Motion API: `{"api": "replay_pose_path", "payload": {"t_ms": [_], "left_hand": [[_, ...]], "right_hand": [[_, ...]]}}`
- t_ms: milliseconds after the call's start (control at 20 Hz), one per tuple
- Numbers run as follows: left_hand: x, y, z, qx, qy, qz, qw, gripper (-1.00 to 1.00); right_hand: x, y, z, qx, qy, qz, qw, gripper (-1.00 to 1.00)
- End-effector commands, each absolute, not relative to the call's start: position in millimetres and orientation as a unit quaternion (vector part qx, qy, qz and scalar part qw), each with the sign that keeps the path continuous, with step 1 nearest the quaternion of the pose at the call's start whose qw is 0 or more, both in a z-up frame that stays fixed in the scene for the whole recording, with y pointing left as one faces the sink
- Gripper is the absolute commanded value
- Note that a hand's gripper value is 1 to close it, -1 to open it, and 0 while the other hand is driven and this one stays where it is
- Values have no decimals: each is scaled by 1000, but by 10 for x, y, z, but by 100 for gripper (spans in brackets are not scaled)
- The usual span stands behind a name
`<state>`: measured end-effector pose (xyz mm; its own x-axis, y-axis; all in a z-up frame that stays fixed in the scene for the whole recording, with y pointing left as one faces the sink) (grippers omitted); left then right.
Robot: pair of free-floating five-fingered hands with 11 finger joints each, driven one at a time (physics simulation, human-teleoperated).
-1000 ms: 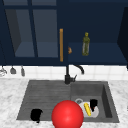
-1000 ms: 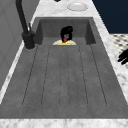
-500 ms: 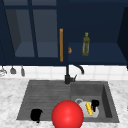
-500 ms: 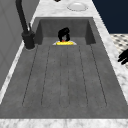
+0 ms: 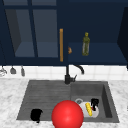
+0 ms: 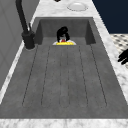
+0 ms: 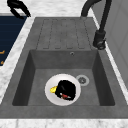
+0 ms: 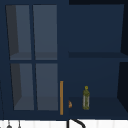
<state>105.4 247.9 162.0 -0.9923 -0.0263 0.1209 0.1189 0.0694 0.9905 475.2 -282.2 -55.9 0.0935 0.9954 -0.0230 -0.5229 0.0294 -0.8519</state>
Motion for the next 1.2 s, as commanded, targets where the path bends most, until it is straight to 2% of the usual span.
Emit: {"api": "replay_pose_path", "payload": {"t_ms": [0, 250, 500, 850, 1150], "left_hand": [[1054, 2479, 1620, -32, -729, -681, 53, 0], [1054, 2479, 1620, -32, -729, -681, 53, 0], [1054, 2479, 1620, -32, -729, -681, 53, 0], [1054, 2479, 1620, -32, -729, -681, 53, 0], [1054, 2479, 1620, -32, -729, -681, 53, 0]], "right_hand": [[4672, -2647, -560, -399, -313, 585, 633, -100], [4630, -2518, -541, -431, -312, 574, 622, -100], [4673, -2411, -480, -422, -297, 565, 644, -100], [4806, -2361, -174, -395, -275, 594, 645, -100], [4788, -2297, -97, -427, -251, 543, 678, -100]]}}
